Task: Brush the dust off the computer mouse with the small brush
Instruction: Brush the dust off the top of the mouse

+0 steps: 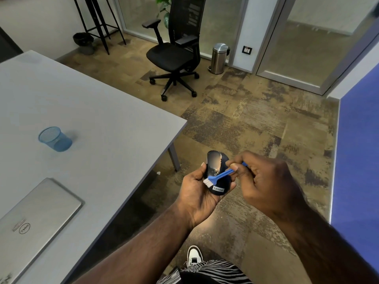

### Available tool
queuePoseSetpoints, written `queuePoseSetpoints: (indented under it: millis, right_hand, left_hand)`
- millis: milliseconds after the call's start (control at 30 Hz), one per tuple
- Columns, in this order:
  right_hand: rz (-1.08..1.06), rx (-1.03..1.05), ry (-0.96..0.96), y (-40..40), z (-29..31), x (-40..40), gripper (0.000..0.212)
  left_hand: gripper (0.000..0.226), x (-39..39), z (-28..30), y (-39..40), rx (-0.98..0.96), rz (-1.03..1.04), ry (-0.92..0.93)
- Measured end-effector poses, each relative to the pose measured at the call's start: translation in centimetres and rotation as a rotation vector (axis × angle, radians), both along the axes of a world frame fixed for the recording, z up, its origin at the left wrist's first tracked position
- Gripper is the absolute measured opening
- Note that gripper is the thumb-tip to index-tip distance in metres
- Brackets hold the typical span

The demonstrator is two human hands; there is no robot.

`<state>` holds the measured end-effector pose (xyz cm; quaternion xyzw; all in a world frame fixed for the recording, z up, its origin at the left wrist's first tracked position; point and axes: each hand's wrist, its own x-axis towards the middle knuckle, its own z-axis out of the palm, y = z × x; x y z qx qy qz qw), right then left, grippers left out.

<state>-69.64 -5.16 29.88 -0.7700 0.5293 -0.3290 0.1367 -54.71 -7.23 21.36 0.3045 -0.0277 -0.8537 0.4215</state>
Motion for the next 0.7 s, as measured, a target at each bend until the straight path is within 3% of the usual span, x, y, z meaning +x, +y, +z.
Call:
queuePoseSetpoints:
  millis: [300, 567, 700]
  right_hand:
    - [-0.121, -0.032, 0.112, -2.2, 1.9, 1.3, 0.009]
    - [-0.264, 0.08, 0.247, -6.2, 1.2, 1.1, 0.015]
    - [-0.282, 0.065, 0.144, -6.6, 1.6, 0.2, 0.016]
  left_hand:
    - [0.053, -0.3, -0.1, 0.2, 0.007, 0.021, -0.01]
    - [0.05, -0.4, 1.0, 0.6, 0.048, -0.021, -0.039]
    - [0.052, -0.2, 1.3, 0.6, 0.058, -0.023, -0.054]
